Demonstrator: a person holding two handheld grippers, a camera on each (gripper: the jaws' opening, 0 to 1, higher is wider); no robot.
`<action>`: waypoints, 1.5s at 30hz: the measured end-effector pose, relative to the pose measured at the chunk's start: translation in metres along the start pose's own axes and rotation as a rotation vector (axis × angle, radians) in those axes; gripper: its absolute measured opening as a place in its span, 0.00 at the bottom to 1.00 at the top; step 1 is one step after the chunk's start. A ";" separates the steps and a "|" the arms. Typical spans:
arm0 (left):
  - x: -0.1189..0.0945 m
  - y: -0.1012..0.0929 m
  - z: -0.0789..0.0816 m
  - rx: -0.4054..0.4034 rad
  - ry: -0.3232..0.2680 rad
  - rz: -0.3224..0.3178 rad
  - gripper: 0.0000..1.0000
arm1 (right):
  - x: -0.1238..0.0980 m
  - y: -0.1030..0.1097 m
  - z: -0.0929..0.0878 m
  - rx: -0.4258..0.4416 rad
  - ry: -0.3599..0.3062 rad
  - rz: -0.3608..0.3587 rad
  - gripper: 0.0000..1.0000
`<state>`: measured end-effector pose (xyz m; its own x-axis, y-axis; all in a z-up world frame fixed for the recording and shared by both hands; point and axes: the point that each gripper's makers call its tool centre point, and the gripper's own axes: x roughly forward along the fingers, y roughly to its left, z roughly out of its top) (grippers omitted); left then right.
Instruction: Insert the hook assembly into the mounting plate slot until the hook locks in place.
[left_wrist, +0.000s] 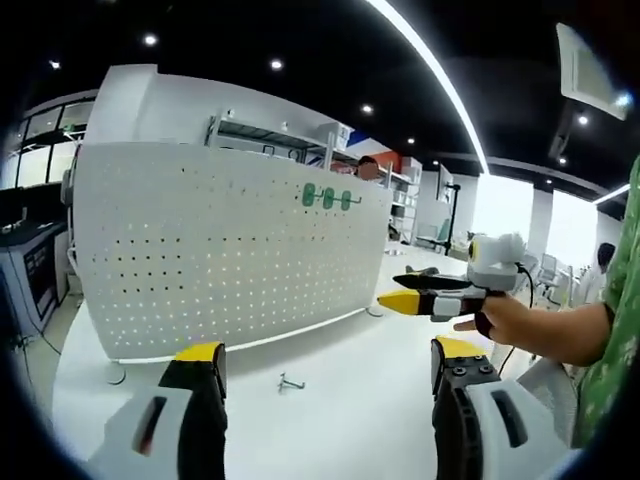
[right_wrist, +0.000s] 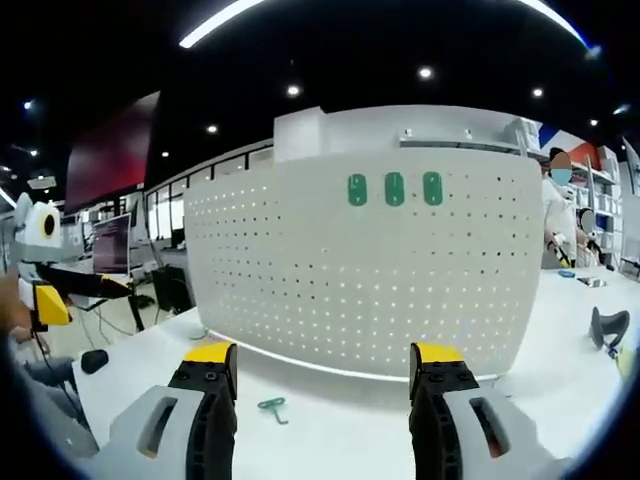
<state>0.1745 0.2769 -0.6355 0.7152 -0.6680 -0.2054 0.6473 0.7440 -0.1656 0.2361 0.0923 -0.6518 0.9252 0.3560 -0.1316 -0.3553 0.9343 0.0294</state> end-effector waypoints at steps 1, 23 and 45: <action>0.001 0.001 -0.002 0.001 0.005 0.005 0.86 | 0.000 0.001 0.000 -0.001 0.000 0.002 0.71; 0.057 0.024 -0.067 0.028 0.153 -0.001 0.65 | -0.004 -0.001 -0.022 0.010 0.029 0.010 0.70; 0.114 0.046 -0.102 0.093 0.247 -0.027 0.41 | -0.001 -0.011 -0.033 0.020 0.058 -0.012 0.69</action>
<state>0.2585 0.2366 -0.7651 0.6186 -0.6553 -0.4334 0.6948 0.7138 -0.0875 0.2349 0.0809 -0.6845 0.9200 0.3434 -0.1890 -0.3407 0.9390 0.0475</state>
